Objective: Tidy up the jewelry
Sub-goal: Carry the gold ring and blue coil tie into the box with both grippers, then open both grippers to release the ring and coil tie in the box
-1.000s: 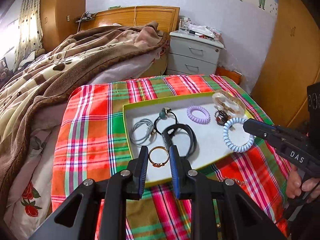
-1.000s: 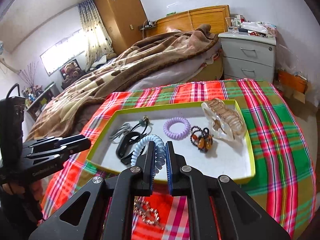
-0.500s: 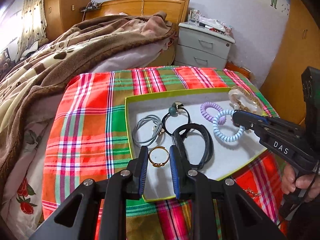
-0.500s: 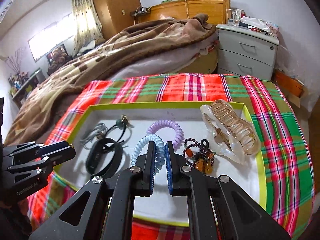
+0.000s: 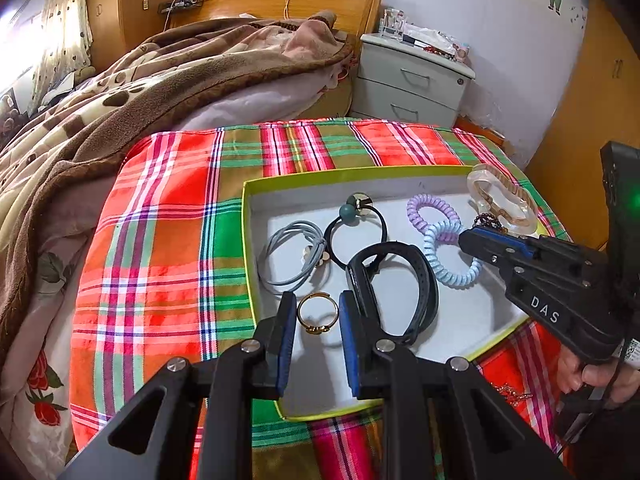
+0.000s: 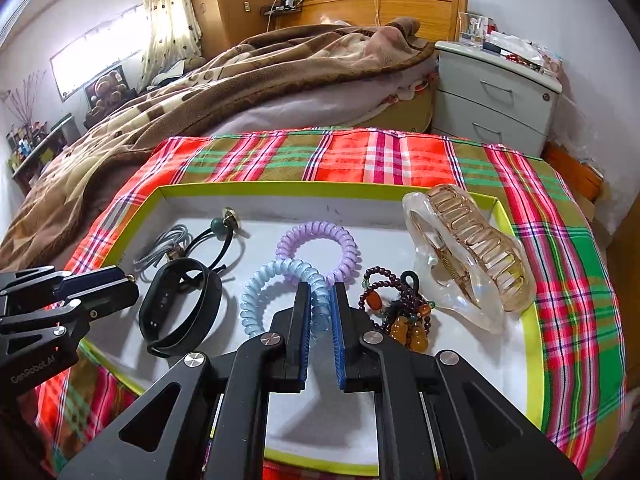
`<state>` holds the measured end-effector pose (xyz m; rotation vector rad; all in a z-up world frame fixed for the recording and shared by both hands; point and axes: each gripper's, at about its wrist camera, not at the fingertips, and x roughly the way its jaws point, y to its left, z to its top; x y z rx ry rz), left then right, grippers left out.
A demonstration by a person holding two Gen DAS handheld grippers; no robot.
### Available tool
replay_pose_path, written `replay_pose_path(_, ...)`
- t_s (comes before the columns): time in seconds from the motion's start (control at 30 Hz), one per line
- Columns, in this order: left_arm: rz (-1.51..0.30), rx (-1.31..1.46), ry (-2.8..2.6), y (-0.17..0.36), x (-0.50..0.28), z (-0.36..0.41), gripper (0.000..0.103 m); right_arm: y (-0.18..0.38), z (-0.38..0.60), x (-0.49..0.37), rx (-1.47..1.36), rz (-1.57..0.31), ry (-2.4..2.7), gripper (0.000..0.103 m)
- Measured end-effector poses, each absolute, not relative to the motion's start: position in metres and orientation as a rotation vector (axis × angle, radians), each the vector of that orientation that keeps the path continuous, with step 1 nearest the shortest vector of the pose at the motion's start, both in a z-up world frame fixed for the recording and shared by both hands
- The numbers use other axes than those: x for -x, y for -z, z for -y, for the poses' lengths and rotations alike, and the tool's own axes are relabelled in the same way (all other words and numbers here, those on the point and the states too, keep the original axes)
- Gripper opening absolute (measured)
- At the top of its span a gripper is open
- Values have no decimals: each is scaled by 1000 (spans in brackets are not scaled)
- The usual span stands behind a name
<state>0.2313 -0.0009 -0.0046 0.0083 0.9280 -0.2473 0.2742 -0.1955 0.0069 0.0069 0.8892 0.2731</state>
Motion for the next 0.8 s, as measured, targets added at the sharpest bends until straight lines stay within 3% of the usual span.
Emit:
replay_pose_path(0.63, -944, 10, 255, 8, -235, 2, 28, -6, 195, -275, 0, -881, -263, 15)
replay_pose_path(0.8, -942, 16, 257, 6, -232, 3, 33, -9, 197, -272, -8, -868, -263, 31)
